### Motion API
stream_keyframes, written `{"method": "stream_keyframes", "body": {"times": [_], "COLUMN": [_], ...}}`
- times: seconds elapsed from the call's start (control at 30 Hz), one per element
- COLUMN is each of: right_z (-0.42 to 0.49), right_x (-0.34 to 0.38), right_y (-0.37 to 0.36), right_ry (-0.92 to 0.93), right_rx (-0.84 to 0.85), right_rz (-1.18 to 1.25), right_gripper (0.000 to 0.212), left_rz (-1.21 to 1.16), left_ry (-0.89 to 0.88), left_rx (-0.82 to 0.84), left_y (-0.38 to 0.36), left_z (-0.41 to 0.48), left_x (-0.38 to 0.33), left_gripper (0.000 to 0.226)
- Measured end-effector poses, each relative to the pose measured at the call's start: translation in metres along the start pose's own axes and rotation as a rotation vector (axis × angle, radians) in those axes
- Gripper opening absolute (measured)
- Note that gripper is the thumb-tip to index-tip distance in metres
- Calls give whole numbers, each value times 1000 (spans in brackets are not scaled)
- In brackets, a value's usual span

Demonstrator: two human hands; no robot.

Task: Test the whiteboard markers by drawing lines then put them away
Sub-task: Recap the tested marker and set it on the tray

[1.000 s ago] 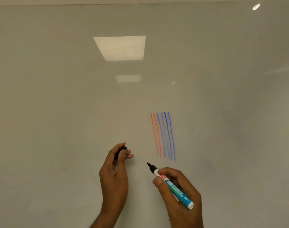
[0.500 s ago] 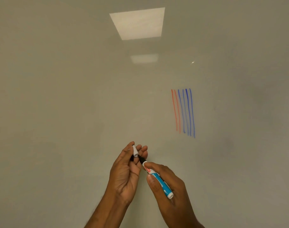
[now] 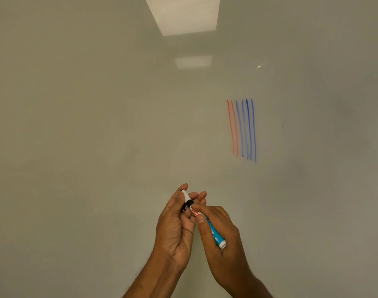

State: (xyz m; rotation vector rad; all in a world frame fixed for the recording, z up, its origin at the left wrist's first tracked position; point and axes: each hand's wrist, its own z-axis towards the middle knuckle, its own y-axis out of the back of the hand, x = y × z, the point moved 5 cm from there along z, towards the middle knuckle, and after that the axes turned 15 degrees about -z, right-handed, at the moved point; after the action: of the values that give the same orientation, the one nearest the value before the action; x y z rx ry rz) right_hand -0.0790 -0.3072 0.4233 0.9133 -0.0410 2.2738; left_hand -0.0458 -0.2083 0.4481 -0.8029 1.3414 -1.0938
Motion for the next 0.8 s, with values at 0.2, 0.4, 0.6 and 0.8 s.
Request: {"method": "stream_keyframes", "body": {"times": [0.2,0.4,0.6,0.8], "right_z": [-20,-40,-70,-113], "right_x": [-14,-12,10,12], "right_y": [-22,-50,-80,-120], "right_ry": [-79,-179,-178,-351], "right_rx": [57,121,227,382], "right_rz": [46,121,197,336], "right_gripper": [75,72,33,22], "left_rz": [4,14,-34,-66], "left_ry": [-42,-100,-55,-78], "left_rx": [-38,-96,-185,-285], "left_y": [18,50,105,176], "left_z": [-11,-18,-30,-52], "left_x": [-6,-28,-62,-104], "left_gripper": [27,27,31,33]}}
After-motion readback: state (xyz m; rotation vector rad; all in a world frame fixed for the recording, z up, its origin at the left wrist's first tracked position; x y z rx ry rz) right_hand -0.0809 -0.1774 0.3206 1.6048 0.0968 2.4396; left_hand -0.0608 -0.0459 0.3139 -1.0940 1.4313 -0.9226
